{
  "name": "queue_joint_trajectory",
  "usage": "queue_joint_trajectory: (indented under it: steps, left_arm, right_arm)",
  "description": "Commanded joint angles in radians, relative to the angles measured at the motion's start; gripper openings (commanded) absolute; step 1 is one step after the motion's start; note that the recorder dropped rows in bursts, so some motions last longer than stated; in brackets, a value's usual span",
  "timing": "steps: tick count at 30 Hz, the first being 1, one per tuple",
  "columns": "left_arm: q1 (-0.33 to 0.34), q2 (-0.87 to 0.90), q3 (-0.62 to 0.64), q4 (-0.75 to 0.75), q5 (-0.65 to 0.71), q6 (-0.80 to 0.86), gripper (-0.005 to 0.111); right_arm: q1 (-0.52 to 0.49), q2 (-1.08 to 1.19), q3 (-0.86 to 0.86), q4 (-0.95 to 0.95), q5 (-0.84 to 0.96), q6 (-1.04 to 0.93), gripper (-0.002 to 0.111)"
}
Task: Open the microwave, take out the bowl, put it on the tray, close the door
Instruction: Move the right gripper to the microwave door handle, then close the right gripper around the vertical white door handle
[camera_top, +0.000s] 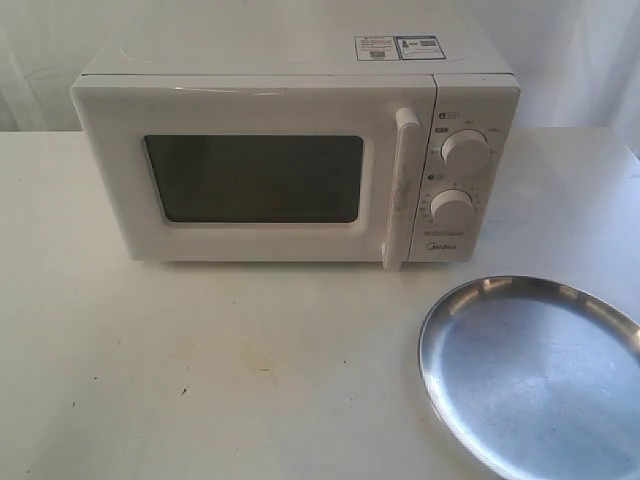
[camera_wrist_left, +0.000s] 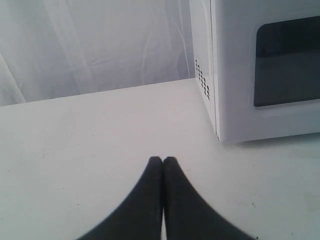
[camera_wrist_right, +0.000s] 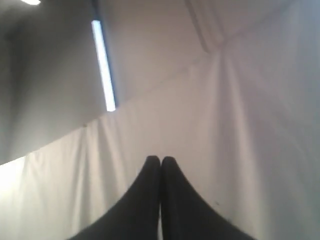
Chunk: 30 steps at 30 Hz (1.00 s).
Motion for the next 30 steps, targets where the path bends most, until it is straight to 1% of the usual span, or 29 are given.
queue_joint_trajectory:
  steps: [1, 5, 7, 10, 13, 16, 18, 21, 23, 25, 30]
  left_arm:
    - [-0.001, -0.002, -0.003, -0.008, -0.004, 0.000, 0.000]
    - [-0.001, -0.002, -0.003, -0.008, -0.004, 0.000, 0.000]
    - [-0.001, -0.002, -0.003, -0.008, -0.004, 0.000, 0.000]
    - [-0.001, -0.002, -0.003, -0.008, -0.004, 0.000, 0.000]
    - [-0.001, -0.002, -0.003, -0.008, -0.004, 0.000, 0.000]
    - [-0.001, -0.002, -0.003, -0.008, -0.004, 0.000, 0.000]
    - [-0.001, -0.002, -0.003, -0.008, -0.004, 0.000, 0.000]
    - [-0.001, -0.002, -0.003, -0.008, -0.004, 0.000, 0.000]
    - [-0.001, -0.002, -0.003, -0.008, -0.004, 0.000, 0.000]
    - [-0.001, -0.002, -0.003, -0.008, -0.004, 0.000, 0.000]
    - [-0.001, -0.002, -0.003, -0.008, -0.004, 0.000, 0.000]
  right_arm:
    - [-0.001, 0.109, -0.171, -0.304, -0.110, 0.047, 0.000]
    - [-0.001, 0.295, -0.297, -0.325, -0.042, 0.018, 0.000]
    - [-0.001, 0.420, -0.335, -0.325, -0.027, -0.031, 0.000]
    - [-0.001, 0.628, -0.380, -0.325, -0.025, -0.040, 0.000]
    - [-0.001, 0.855, -0.413, -0.341, -0.136, -0.040, 0.000]
    - [-0.001, 1.086, -0.456, -0.452, -0.273, -0.040, 0.000]
    - [-0.001, 1.211, -0.494, -0.521, -0.302, -0.040, 0.000]
    - [-0.008, 1.337, -0.531, -0.543, -0.302, -0.047, 0.000]
    - [-0.019, 1.388, -0.541, -0.544, -0.308, -0.091, 0.000]
    - [-0.038, 1.417, -0.540, -0.547, -0.303, -0.127, 0.000]
    - [-0.106, 1.445, -0.540, -0.568, -0.246, -0.142, 0.000]
